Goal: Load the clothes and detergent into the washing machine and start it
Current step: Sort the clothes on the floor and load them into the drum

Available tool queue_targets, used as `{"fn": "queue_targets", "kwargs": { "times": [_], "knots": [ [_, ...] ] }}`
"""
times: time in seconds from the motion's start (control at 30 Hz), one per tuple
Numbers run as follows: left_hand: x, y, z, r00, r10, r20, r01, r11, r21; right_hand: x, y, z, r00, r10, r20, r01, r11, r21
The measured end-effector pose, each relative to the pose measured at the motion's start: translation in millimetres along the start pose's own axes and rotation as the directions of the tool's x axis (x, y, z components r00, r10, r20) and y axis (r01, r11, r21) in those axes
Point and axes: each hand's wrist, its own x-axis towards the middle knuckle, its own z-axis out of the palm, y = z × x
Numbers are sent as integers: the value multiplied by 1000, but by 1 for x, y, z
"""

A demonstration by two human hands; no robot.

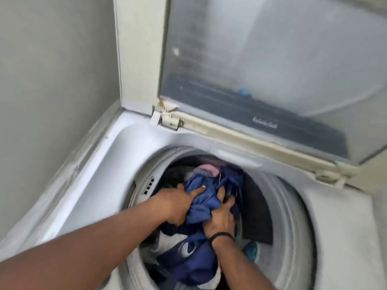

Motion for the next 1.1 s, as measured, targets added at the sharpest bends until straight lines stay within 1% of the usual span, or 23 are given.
{"fn": "queue_targets", "kwargs": {
  "times": [0.07,0.13,0.23,0.3,0.37,0.43,0.5,0.53,0.6,0.63,0.67,0.7,0.73,0.77,0.8,0.83,0.87,0.9,0.97,1.0,1.03,1.07,1.1],
  "knots": [
    [4,-2,1,1000,-15,10,15,1000,6,16,3,12,995,-47,90,52,997,-48],
    [6,0,-1,995,6,-98,-5,1000,14,29,2,16,983,-80,167,95,992,-78],
    [6,6,-6,955,64,-289,-100,988,-114,42,0,7,970,-109,216,126,990,-69],
    [2,8,-9,923,57,-380,-114,985,-128,46,-4,-9,965,-124,230,146,986,-81],
    [1,8,-11,911,-7,-413,-59,987,-147,45,-7,-33,972,-112,209,139,983,-122],
    [1,8,-13,884,-61,-464,-34,980,-194,39,-3,-55,977,-124,172,161,961,-223],
    [3,6,-15,872,-28,-489,-72,980,-185,25,3,-73,977,-175,125,210,905,-371],
    [4,5,-15,886,10,-464,-97,981,-166,15,5,-78,972,-204,114,234,868,-439],
    [1,8,-16,935,103,-341,-168,971,-168,-8,8,-82,959,-245,145,284,796,-535],
    [-4,11,-17,960,128,-251,-176,968,-178,-20,9,-78,944,-250,214,329,751,-572],
    [-5,12,-16,982,136,-133,-157,973,-168,-31,10,-72,917,-236,321,390,702,-596],
    [-6,12,-14,992,125,20,-121,981,-149,-42,12,-63,868,-203,453,463,659,-593],
    [-7,11,-13,977,95,189,-72,989,-128,-53,12,-55,791,-144,594,535,633,-560],
    [-8,10,-12,943,63,327,-19,991,-136,-62,11,-50,688,-61,723,597,614,-517],
    [-8,10,-11,918,43,393,18,989,-150,-68,9,-46,588,26,808,635,604,-482],
    [-7,9,-10,920,32,391,37,985,-168,-71,7,-45,535,73,842,645,609,-462],
    [-6,8,-10,941,24,338,40,983,-180,-70,2,-46,535,60,843,639,624,-450],
    [-5,8,-10,965,12,261,35,984,-173,-67,-2,-49,588,-6,809,620,646,-445],
    [0,8,-9,995,-22,99,31,995,-96,-54,-10,-56,745,-235,624,588,673,-449],
    [1,8,-9,999,-42,31,43,998,-55,-45,-13,-57,791,-358,497,586,677,-445],
    [3,8,-8,998,-62,-14,62,998,-31,-36,-16,-56,810,-449,377,583,682,-441],
    [3,8,-8,996,-81,-35,81,996,-29,-24,-18,-53,816,-485,313,577,681,-450],
    [4,7,-8,995,-97,-37,95,994,-44,-11,-18,-46,828,-467,311,561,675,-479]
  ]
}}
